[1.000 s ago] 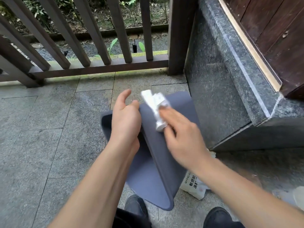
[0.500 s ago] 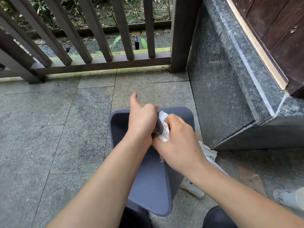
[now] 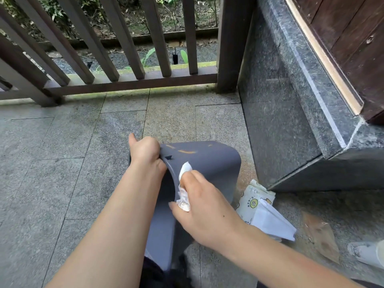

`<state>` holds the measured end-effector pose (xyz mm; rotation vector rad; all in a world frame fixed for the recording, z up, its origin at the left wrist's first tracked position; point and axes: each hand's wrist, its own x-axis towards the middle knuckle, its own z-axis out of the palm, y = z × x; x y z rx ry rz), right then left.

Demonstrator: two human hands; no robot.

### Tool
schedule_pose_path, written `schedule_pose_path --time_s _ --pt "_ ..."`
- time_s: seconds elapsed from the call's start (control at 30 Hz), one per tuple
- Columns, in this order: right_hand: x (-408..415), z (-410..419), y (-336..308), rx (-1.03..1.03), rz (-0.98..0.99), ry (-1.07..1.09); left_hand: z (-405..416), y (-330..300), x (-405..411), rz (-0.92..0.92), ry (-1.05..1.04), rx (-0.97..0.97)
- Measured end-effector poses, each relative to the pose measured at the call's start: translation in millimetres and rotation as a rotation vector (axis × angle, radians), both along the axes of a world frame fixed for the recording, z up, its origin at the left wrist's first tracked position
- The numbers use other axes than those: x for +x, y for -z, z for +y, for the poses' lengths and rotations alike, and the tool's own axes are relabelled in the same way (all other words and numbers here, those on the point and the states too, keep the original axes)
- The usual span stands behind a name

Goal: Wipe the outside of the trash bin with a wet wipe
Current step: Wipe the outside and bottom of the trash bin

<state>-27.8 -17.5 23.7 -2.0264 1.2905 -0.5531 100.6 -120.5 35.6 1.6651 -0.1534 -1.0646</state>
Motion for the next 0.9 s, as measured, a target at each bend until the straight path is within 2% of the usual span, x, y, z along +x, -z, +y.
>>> schedule_pose_path --time_s 0.07,0.17,0.27,0.4,0.57,0.67,0.83,0.9 --pt "-8 -6 -3 0.024 0.002 -0.095 -1 -3 0 -0.031 0.078 -0.074" --pt "-30 -19 -7 -0.021 0.068 -0.123 -3 -9 -1 -0.286 0.228 -0.172" --pt "-56 -36 -10 -0.049 0.092 0.004 0 -21 1 -0.552 0.329 -0.309" --pt "-82 -60 -10 -0.032 0.121 0.239 6 -36 14 -0.697 0.417 -0.475" --pt "-101 -84 -5 0.085 0.105 0.457 23 -40 14 -0.710 0.506 -0.507" --pt "-98 -86 0 0.143 0.075 0.475 28 -41 0 -0.642 0.521 -0.455" --pt "-92 -84 9 0.080 0.208 0.450 29 -35 -17 -0.538 0.473 -0.324" --pt "-95 -84 12 0.108 0.202 0.464 29 -34 -25 -0.486 0.439 -0.304"
